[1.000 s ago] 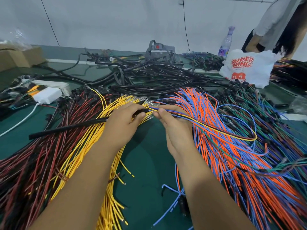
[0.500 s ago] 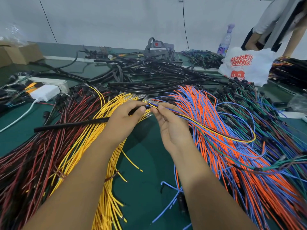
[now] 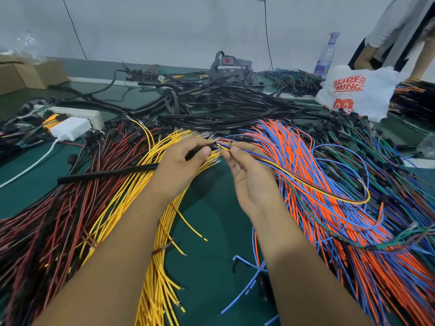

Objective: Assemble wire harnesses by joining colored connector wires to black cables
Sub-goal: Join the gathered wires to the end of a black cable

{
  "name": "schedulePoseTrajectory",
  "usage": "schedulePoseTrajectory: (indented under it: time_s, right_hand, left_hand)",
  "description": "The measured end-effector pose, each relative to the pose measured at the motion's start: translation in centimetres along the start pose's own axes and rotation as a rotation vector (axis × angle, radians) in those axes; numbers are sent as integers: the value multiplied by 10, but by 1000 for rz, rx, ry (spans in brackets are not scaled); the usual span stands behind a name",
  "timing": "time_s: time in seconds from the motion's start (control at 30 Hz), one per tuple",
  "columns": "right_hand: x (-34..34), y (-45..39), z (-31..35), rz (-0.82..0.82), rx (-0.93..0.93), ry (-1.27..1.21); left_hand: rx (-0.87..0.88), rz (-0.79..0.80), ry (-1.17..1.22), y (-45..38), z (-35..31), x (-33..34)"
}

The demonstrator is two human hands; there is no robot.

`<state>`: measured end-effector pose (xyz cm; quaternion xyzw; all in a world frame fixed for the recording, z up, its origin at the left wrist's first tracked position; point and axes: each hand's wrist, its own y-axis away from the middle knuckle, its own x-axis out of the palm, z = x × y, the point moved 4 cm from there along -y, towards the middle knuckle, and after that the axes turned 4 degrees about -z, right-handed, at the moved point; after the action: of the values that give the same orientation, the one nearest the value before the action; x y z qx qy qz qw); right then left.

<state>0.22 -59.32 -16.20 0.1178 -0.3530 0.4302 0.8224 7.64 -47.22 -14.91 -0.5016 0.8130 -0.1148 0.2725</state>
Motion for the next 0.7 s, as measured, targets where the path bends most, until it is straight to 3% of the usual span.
schedulePoseTrajectory:
  time_s: [0.23,0.5,0.7]
  right_hand:
    - [-3,-1,-3,-21,11,42]
    - [-4,3,3,11,-286,579]
    - [-7,3,8,39,-281,833]
  left_hand:
    - [4,17,14,0,0,0]
    - [66,-68,-169,-1,2,0]
    - [185,-71,-396,-2,-1,-2]
